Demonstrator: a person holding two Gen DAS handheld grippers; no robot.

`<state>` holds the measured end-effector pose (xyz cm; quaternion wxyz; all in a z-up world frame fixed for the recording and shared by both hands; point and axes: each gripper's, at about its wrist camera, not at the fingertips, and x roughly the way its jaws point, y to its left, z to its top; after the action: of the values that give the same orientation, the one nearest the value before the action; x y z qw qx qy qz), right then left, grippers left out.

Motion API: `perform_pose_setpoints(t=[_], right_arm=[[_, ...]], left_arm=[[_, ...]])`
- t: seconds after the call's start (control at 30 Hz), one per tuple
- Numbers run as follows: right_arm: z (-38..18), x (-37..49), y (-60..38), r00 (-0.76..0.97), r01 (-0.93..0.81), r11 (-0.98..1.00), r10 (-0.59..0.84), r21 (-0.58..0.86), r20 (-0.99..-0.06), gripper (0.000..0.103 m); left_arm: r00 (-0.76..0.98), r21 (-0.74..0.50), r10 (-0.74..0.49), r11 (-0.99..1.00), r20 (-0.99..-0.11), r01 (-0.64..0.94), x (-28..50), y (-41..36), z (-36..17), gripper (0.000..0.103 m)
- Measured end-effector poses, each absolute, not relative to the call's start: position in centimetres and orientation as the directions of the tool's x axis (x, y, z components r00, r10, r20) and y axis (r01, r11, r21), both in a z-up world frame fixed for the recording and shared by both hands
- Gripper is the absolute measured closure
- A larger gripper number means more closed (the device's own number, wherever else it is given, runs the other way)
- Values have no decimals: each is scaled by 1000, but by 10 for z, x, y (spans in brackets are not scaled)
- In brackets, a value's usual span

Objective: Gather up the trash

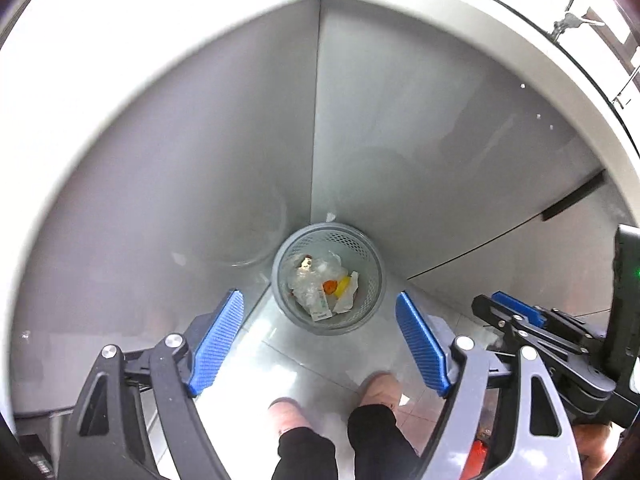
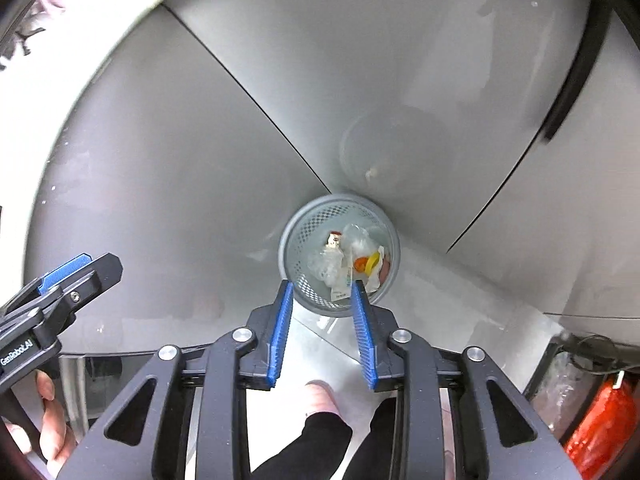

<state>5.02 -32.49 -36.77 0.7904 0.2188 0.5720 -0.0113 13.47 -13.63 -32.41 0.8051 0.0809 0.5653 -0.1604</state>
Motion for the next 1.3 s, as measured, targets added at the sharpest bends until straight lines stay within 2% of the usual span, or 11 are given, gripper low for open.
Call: perform_pose_setpoints(t=[0.33,0.57,1.0,1.13,1.3], right_arm=[[-281,26,-310,393,238,912,223,333,-892,67],[-266,27,-306,396,238,911,226,337,-890,66],[-260,28,-304,402,226,918,217,326,-889,66],[-257,29,-303,405,224,920,213,322,-889,66],[-254,29,-302,410,223,922,205,315,-889,66]], left_arm=[[354,-39,-163,942,-921,332,110,-124,-244,26],[362,-48,-175,942,-915,333,106,-123,-220,26],[394,-48,-169,953,-904,299,110,-115,-217,23],[406,-50,-169,957,-898,287,111,-114,-215,14],[414,-50,-167,959,-895,279,112,-110,-211,14]])
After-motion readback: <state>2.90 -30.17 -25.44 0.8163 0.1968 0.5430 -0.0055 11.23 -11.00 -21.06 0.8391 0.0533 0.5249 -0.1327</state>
